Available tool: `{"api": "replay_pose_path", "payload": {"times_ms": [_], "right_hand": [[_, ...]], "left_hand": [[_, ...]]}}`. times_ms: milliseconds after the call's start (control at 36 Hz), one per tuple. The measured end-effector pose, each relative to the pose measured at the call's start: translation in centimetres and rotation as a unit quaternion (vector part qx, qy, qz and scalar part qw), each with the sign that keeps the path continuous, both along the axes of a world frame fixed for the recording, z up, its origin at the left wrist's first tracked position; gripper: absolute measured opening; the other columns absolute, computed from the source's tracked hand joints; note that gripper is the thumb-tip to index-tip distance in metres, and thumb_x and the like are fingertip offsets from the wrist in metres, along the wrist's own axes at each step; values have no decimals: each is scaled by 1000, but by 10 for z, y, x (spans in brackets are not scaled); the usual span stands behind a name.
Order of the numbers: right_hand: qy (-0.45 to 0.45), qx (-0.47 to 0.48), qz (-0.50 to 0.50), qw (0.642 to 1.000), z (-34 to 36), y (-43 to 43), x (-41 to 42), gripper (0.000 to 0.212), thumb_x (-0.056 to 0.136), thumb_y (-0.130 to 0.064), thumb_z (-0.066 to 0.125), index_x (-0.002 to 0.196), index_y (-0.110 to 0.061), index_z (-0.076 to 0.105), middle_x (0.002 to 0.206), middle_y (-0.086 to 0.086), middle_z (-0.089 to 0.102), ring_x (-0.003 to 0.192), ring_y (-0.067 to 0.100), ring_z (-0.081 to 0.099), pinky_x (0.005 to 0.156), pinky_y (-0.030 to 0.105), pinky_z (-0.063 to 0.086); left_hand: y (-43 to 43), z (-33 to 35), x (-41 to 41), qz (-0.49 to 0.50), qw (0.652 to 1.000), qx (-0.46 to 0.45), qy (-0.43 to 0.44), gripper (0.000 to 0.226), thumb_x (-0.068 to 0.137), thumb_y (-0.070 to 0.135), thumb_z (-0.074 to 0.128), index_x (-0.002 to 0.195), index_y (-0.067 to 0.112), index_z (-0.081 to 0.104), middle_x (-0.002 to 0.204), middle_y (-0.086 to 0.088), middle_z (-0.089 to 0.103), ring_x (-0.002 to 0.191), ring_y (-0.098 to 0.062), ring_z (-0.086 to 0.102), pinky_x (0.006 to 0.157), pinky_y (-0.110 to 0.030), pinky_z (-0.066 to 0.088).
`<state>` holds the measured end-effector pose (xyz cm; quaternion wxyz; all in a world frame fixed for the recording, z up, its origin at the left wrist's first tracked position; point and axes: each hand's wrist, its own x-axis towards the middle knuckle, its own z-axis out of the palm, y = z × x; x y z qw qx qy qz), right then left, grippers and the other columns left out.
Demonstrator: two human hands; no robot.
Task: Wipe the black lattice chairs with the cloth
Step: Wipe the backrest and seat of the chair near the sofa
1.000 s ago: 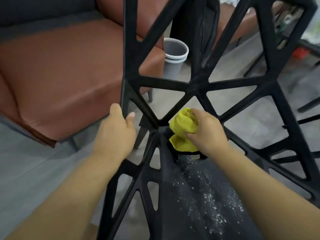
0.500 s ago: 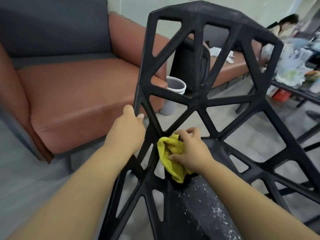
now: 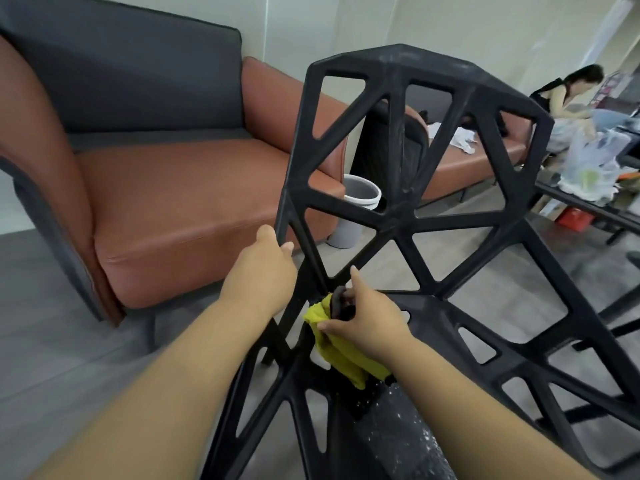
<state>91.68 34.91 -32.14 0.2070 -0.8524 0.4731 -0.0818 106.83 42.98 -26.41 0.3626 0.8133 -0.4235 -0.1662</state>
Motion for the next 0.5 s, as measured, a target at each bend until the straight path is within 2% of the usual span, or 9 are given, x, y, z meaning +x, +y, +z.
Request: {"api": "replay_pose_path", "payload": {"times_ms": [28, 111, 194, 278, 389, 500], "right_hand": [[7, 1, -9, 1000, -4, 0, 0, 99, 74, -60, 68, 150, -26, 15, 140, -2, 43, 128, 23, 43, 102, 36, 41], [89, -7, -5, 996, -21, 7, 3, 87, 76, -76, 48, 148, -40, 13, 142, 5, 23, 129, 32, 30, 107, 45, 32], [100, 2, 5, 995, -35, 12, 7, 80, 84, -73, 38, 147, -40, 2, 151, 8, 11, 135, 36, 25, 107, 53, 29], [117, -36, 29, 992, -37, 10, 9, 69, 92, -62, 34, 148, -36, 2, 147, 10, 23, 128, 36, 35, 100, 50, 40], [116, -52, 48, 991, -31, 9, 9, 59, 97, -47, 38, 147, -34, 10, 133, 11, 34, 104, 34, 51, 83, 42, 50], [111, -47, 49, 992, -13, 1, 8, 60, 97, -42, 43, 147, -32, 12, 135, 9, 36, 104, 33, 54, 83, 41, 50]], "left_hand": [[0, -1, 0, 2, 1000, 0, -4, 19, 101, 30, 32, 98, 13, 37, 75, -6, 50, 60, -18, 46, 48, -31, 28], [-2, -2, 0, 10, 1000, -1, -12, 18, 101, 30, 32, 98, 13, 37, 75, -6, 50, 61, -18, 46, 47, -31, 28], [-3, -2, 0, 16, 1000, -2, -24, 18, 101, 30, 32, 98, 13, 37, 74, -5, 50, 61, -17, 46, 47, -30, 29], [-3, -2, -1, 16, 999, -4, -37, 18, 101, 30, 32, 96, 13, 36, 73, -5, 50, 59, -16, 46, 46, -30, 28], [-1, 0, -2, 10, 999, -13, -31, 22, 101, 31, 30, 97, 12, 38, 73, -5, 51, 58, -17, 46, 47, -29, 29], [1, 3, -1, 3, 999, -21, -25, 24, 102, 31, 29, 99, 12, 42, 74, -5, 53, 59, -17, 48, 47, -28, 32]]}}
